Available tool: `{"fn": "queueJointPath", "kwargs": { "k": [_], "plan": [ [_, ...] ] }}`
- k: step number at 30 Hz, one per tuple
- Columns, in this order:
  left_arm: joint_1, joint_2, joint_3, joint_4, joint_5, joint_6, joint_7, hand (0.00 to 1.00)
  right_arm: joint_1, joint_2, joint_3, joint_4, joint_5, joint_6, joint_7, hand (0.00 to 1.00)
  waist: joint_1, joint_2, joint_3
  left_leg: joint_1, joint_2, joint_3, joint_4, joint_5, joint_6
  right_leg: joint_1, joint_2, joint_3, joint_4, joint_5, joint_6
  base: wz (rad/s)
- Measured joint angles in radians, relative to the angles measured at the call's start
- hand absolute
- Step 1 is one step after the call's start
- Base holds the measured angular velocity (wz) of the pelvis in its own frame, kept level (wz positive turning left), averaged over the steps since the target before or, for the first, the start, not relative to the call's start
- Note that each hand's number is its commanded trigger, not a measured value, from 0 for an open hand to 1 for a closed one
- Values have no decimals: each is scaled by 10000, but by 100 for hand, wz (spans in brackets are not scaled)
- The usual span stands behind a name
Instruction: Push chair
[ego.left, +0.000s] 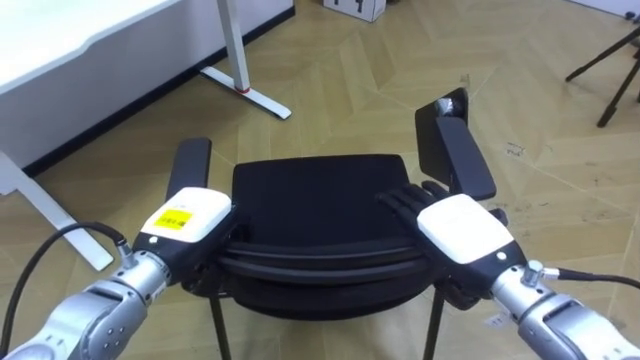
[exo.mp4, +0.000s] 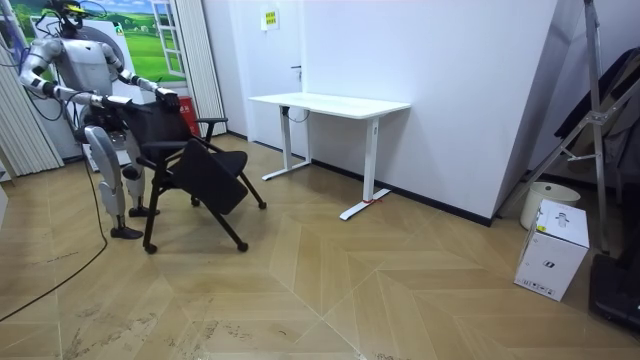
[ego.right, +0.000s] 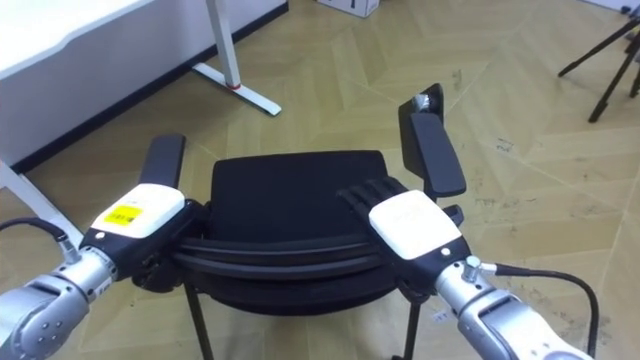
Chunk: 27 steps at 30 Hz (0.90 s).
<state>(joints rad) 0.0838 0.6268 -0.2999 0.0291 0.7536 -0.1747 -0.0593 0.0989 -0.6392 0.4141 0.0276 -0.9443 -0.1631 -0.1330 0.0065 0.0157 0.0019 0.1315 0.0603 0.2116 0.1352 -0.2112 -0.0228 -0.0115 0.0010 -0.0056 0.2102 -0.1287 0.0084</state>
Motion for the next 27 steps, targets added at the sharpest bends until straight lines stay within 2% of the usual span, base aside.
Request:
{"fn": "queueJointPath", "kwargs": {
  "k": [1,2,5,6,8,12,27],
  "plan": [
    [5,0,-2,-12,0,2,1,100,1,29,0,69,-9,0,-92,68,0,1,-1,0,5,-10,0,0,0,30,4,-9,-52,19,1,0],
    [5,-1,-6,-15,0,2,1,100,1,57,1,140,-10,-3,-183,100,0,2,-1,7,8,-19,0,0,0,53,6,-21,-75,27,1,4],
    [1,2,-142,26,1,33,122,100,14,175,19,432,0,-5,-502,100,-11,5,-8,95,6,-37,-4,0,0,167,0,-35,-115,27,1,0],
    [-3,5,-208,76,7,5,149,100,49,212,32,528,2,-6,-617,100,-17,42,14,172,5,-45,-16,0,0,273,2,-35,-160,26,3,3],
    [-6,-25,-283,165,9,-16,180,100,77,348,20,714,0,6,-740,100,-21,48,-54,193,6,-45,-17,-1,-1,328,6,-33,-225,33,12,0],
    [-53,-142,-287,307,23,-16,209,100,63,511,-35,842,-3,36,-765,100,-34,74,-73,214,6,-48,-35,-1,-2,351,13,-33,-222,43,18,0],
    [-167,-221,-278,393,-36,-124,214,100,-36,605,-72,1234,-394,-104,-1582,100,-25,125,-4,191,6,-108,-39,-5,4,341,11,-42,-220,39,22,0]
  ]
}}
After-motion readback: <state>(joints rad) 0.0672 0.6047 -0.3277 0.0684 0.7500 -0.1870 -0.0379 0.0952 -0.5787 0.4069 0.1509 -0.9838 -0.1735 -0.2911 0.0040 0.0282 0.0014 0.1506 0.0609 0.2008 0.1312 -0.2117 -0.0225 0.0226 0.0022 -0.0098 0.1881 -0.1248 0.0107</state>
